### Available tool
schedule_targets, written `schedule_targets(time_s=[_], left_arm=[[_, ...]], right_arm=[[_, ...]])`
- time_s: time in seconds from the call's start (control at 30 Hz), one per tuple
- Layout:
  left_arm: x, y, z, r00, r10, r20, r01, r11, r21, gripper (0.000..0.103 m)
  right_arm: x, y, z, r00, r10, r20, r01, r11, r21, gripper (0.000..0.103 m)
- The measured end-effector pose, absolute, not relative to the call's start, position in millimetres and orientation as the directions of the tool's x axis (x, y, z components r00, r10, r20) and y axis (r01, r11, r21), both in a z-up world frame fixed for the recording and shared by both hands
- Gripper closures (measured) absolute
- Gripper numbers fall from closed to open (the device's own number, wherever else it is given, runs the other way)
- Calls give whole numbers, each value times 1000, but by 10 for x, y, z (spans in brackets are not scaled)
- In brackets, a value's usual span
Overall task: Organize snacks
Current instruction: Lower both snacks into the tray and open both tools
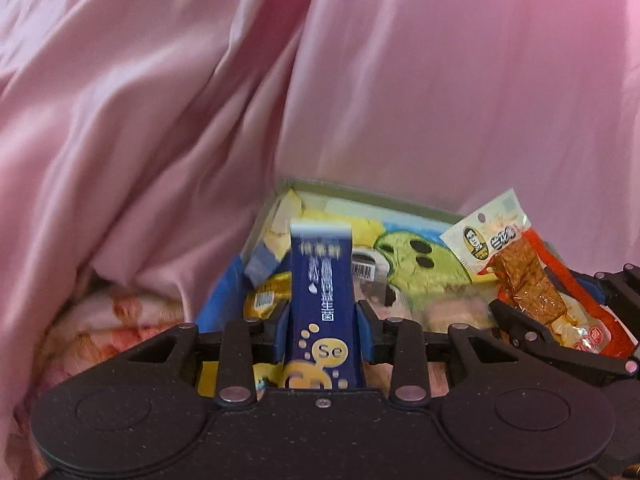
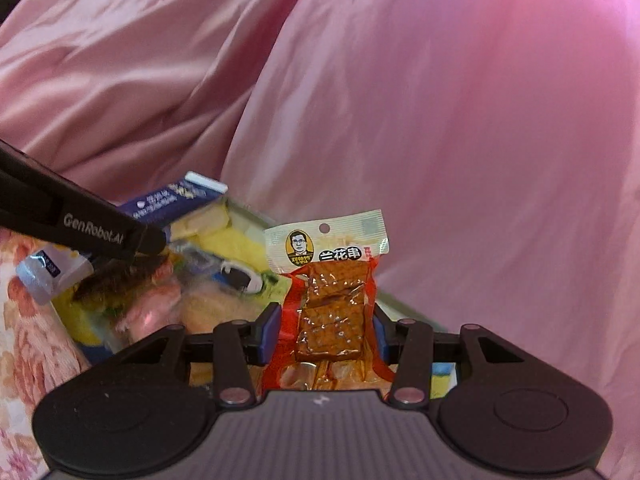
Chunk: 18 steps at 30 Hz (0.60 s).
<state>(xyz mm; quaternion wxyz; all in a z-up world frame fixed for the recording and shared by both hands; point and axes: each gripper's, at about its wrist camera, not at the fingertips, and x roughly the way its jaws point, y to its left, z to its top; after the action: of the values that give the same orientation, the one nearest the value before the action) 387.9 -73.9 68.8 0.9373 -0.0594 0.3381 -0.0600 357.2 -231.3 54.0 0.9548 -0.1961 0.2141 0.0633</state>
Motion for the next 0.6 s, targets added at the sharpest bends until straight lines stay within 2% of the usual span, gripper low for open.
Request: schedule_targets(time_s=[0.07, 0.17, 0.23, 0.3, 0.4, 0.47, 0.53, 0.6], left_arm=[[3873, -735, 701, 769, -147, -622, 70, 987, -147, 65], [3852, -697, 756, 765, -152, -626, 65, 985, -160, 56], [3804, -657, 807, 771, -153, -618, 64, 984, -163, 48], [3747, -639, 851, 786, -144, -601, 53, 985, -165, 32], [3626, -578, 946, 815, -117, -567, 23, 985, -170, 18], [3527, -561, 1020, 834, -105, -542, 17, 986, -165, 17], [3465, -557, 1076, 845, -88, -527, 9, 988, -151, 11], [3370, -552, 1151, 863, -59, -501, -12, 990, -138, 3]], right_arm=[[3594, -2335, 518, 895, 44, -444, -207, 922, -327, 45], [3566, -2418, 534, 897, 51, -439, -198, 935, -295, 36], [3529, -2474, 555, 901, 58, -430, -190, 944, -271, 28], [3473, -2531, 589, 911, 65, -407, -177, 953, -244, 20], [3379, -2573, 634, 925, 72, -373, -160, 965, -210, 14], [3338, -2574, 681, 930, 77, -360, -154, 970, -191, 11], [3267, -2570, 713, 938, 76, -338, -140, 976, -170, 3], [3196, -2574, 749, 942, 72, -329, -123, 983, -138, 1]])
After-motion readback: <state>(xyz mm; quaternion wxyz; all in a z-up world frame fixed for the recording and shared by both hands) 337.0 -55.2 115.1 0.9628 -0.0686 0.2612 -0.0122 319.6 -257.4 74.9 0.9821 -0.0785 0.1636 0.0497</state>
